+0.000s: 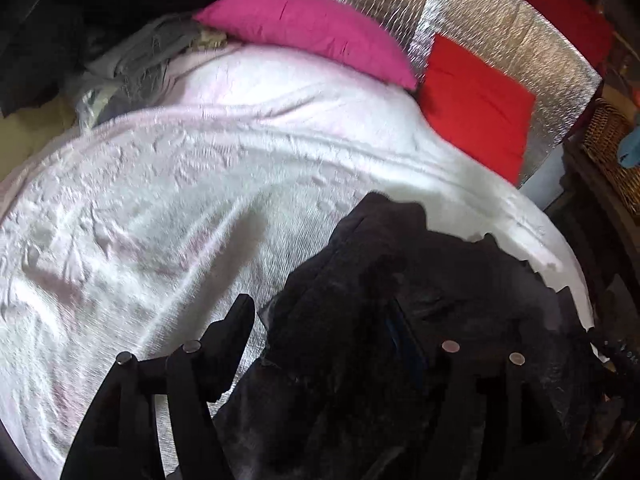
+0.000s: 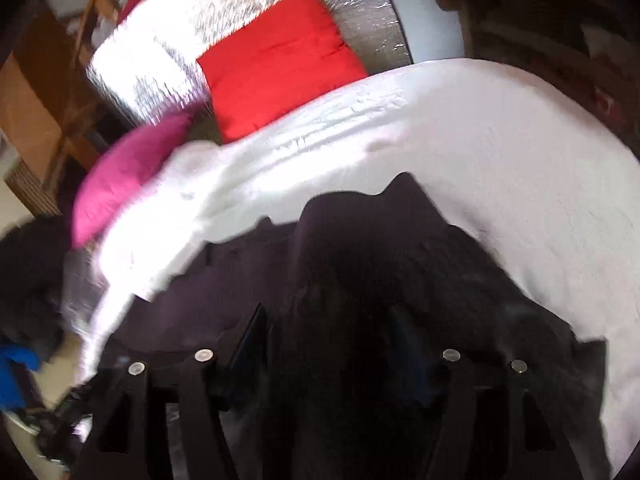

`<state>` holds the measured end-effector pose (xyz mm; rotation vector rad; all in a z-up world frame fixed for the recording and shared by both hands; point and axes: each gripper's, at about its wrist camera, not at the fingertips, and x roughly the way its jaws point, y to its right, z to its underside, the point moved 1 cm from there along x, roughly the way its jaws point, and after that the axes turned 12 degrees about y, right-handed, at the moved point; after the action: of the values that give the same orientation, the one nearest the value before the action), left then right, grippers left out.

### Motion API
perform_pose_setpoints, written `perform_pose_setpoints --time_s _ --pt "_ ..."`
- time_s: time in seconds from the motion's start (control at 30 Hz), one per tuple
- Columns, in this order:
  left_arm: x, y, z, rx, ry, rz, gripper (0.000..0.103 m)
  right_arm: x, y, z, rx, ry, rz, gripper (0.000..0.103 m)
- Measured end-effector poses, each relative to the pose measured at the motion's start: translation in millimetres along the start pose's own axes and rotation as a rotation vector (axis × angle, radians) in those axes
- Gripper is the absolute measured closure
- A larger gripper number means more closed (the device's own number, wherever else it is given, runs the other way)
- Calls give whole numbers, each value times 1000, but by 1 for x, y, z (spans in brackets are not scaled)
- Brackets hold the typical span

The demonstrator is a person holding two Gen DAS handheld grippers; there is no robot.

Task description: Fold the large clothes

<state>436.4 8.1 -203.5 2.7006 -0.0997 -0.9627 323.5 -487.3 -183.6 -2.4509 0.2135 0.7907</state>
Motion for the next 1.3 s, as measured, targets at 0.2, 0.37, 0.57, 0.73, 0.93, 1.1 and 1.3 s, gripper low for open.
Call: perform_pose_setpoints --time_s 0.2,0.37,0.57,0.73,0.93,1.1,1.3 --pt "-24 -6 -2 48 0 -5 25 -69 47 -16 41 108 27 25" --pt "-11 -24 17 82 -100 -113 25 -78 75 2 8 32 79 27" --pt "7 -38 23 47 -102 -117 22 -55 62 20 -122 -38 200 77" --pt "16 -37 24 56 -135 -131 21 -55 73 15 -102 -45 239 77" --pt "-1 -21 3 136 -31 -142 21 -59 73 -4 -19 -46 164 76" --pt "5 -8 -13 134 16 -137 20 -51 69 -33 85 20 84 48" --pt "49 -17 -9 57 -67 -158 19 3 68 -50 195 4 64 17"
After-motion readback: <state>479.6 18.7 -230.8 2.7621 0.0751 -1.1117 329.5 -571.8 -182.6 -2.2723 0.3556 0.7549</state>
